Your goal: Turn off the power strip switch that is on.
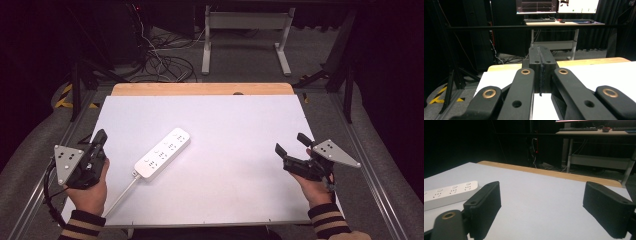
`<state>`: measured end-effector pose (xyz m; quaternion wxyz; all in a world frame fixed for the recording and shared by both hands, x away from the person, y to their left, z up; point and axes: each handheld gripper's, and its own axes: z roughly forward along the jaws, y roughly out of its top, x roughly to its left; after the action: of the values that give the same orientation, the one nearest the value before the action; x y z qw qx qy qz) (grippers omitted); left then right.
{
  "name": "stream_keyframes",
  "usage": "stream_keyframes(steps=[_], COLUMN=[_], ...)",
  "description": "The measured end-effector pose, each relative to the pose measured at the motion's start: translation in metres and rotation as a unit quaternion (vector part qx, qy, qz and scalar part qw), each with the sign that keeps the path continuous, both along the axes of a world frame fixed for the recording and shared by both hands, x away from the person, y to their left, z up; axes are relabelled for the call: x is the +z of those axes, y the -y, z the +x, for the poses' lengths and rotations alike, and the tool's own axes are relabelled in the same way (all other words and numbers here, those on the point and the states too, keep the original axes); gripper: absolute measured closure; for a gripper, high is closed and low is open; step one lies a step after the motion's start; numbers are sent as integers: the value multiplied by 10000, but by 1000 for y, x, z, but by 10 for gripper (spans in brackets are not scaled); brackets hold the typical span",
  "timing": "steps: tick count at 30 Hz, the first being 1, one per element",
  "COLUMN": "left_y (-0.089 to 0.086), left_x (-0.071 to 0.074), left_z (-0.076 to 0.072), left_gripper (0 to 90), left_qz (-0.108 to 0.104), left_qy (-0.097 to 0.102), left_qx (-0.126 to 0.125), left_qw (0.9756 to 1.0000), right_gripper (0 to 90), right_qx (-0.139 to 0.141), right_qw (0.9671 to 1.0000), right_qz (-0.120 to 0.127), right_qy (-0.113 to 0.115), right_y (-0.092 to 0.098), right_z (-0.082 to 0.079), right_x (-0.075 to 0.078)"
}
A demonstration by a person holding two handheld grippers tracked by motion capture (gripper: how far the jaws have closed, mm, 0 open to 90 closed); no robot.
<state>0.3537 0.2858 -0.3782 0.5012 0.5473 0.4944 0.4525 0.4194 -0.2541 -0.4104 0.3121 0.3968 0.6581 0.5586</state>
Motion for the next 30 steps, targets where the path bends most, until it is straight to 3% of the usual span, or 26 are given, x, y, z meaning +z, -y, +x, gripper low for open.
stream_keyframes(steps=[1,2,3,5,6,9,14,30], left_y=[0,1,2,4,4,3,2,3], left_x=[-1,-2,-4,-7,-7,-8,-9,-11], left_z=[1,2,4,8,9,12,12,14], left_gripper=[762,496,496,169,86,29,18,21], left_qz=[1,20,51,116,89,-27,-92,-43], left_qy=[27,67,133,247,194,141,156,75], left_qx=[-38,-20,33,124,177,167,153,95], left_qw=[10000,10000,9999,9996,9996,9998,9997,9999], right_gripper=[152,151,151,151,151,151,151,151], right_qx=[2,1,1,7,4,0,-2,-7], right_qw=[10000,10000,10000,10000,10000,10000,10000,10000], right_qz=[6,-1,-1,3,-1,4,6,5], right_qy=[4,2,2,-7,1,6,-4,19], right_y=[0,0,0,-1,0,0,0,0], right_z=[0,0,0,0,0,0,0,0], right_x=[0,0,0,0,0,0,0,0])
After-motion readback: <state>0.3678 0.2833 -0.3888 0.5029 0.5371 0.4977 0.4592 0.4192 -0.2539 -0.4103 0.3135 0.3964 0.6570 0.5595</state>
